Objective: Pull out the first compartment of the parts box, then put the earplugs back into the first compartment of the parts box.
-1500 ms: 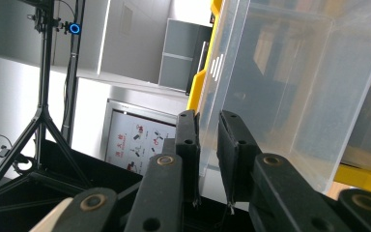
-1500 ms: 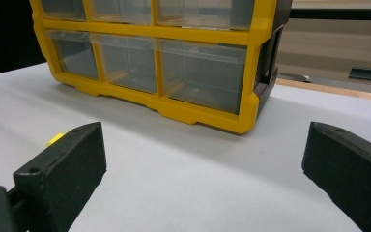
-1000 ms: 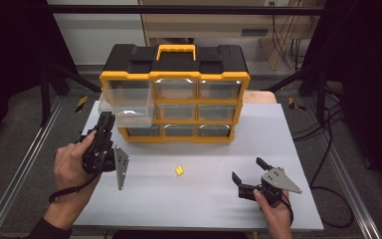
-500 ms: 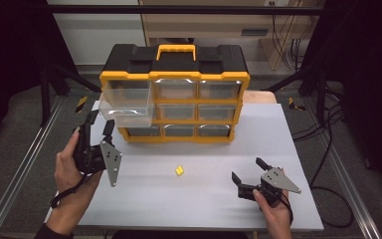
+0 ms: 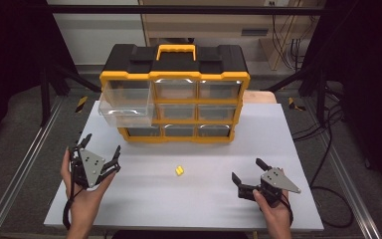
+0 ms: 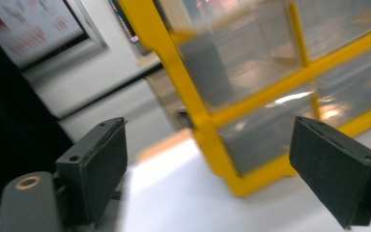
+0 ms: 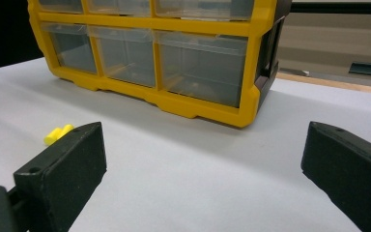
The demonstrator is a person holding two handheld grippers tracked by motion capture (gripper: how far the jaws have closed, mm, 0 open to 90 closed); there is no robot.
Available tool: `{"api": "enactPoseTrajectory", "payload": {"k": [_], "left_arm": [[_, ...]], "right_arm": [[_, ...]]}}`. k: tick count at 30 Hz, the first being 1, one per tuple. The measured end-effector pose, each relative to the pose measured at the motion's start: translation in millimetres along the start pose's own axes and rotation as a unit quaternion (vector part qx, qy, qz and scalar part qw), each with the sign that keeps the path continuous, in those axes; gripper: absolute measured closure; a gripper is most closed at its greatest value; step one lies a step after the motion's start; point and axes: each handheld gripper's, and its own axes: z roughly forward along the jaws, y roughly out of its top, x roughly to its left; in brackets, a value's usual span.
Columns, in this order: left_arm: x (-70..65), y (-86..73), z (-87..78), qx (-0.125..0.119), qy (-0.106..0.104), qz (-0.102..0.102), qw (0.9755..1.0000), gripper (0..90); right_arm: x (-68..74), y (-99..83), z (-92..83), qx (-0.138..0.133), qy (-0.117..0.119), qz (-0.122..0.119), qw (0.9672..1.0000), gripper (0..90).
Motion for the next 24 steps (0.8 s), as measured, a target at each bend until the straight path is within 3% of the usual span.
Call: {"api": "enactPoseTrajectory", "payload": {"k": [3,5,7,11,12,15,17,21,24], "left_arm": [[-1.8,-19.1,2.1,-0.006,-0.030,-0.040,0.9987,6.9],[-3.1,-31.2,1.2,-0.014,-0.045,-0.068,0.9966,6.6],[-3.6,-41.5,-0.8,-0.013,-0.058,-0.110,0.9921,6.2],[-2.4,-50.8,-6.1,-0.016,-0.068,-0.139,0.9878,5.4],[-3.2,-51.6,-6.1,-0.017,-0.074,-0.143,0.9869,4.5],[-6.8,-51.8,-2.9,-0.012,-0.083,-0.131,0.9878,4.1],[-8.3,-51.3,-2.3,-0.015,-0.091,-0.135,0.9866,3.9],[-8.9,-52.0,-2.0,-0.017,-0.098,-0.127,0.9868,3.6],[-6.5,-53.9,-1.3,-0.015,-0.100,-0.132,0.9860,3.6]], "right_arm": [[0.5,-0.7,1.5,0.002,0.000,-0.003,1.0000,2.5],[1.9,-1.0,2.4,0.006,-0.001,-0.002,1.0000,2.5],[2.0,-1.4,3.2,0.007,-0.003,-0.006,1.0000,2.6],[0.6,-0.3,2.8,0.001,-0.019,-0.007,0.9998,3.2],[-0.8,-1.1,2.9,0.003,-0.026,-0.004,0.9996,3.2],[-1.4,-1.9,3.8,0.004,-0.033,-0.001,0.9994,3.6],[0.2,-2.2,4.2,0.006,-0.047,0.000,0.9989,3.5],[0.1,-2.8,5.0,0.010,-0.054,0.004,0.9985,4.1],[0.8,-3.5,8.2,0.018,-0.054,0.003,0.9984,5.3]]}}
